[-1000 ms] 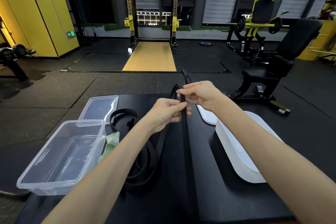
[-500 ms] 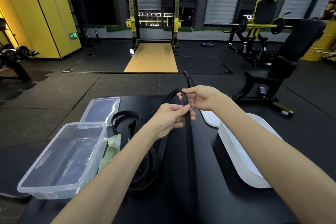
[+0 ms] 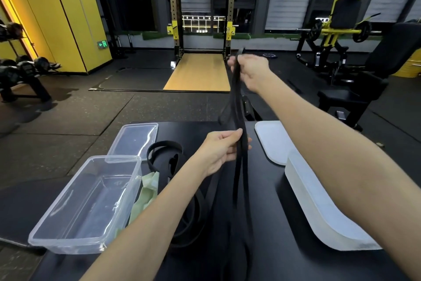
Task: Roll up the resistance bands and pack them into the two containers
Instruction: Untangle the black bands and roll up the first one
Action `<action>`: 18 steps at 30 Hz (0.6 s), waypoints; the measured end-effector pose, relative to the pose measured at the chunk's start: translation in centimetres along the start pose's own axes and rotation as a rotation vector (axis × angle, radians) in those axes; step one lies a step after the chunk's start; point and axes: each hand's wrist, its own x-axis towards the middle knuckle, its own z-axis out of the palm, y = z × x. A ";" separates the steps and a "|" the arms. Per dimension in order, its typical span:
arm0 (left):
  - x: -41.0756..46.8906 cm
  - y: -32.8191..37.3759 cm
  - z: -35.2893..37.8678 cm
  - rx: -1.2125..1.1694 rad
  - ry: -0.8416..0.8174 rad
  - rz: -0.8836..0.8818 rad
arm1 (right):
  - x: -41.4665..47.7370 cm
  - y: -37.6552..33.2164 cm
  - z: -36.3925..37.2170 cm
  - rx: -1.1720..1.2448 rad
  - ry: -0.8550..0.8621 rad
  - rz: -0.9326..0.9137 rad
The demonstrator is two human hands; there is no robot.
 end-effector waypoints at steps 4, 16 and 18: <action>0.1 -2.0 -0.4 -0.019 0.022 -0.055 | -0.9 4.8 -2.9 -0.007 -0.039 0.191; -0.1 -2.2 0.2 0.100 0.064 -0.014 | -5.3 10.3 -7.9 -0.033 -0.188 0.573; -0.1 -2.2 0.5 0.130 0.077 -0.014 | -5.2 9.9 -8.0 -0.048 -0.192 0.652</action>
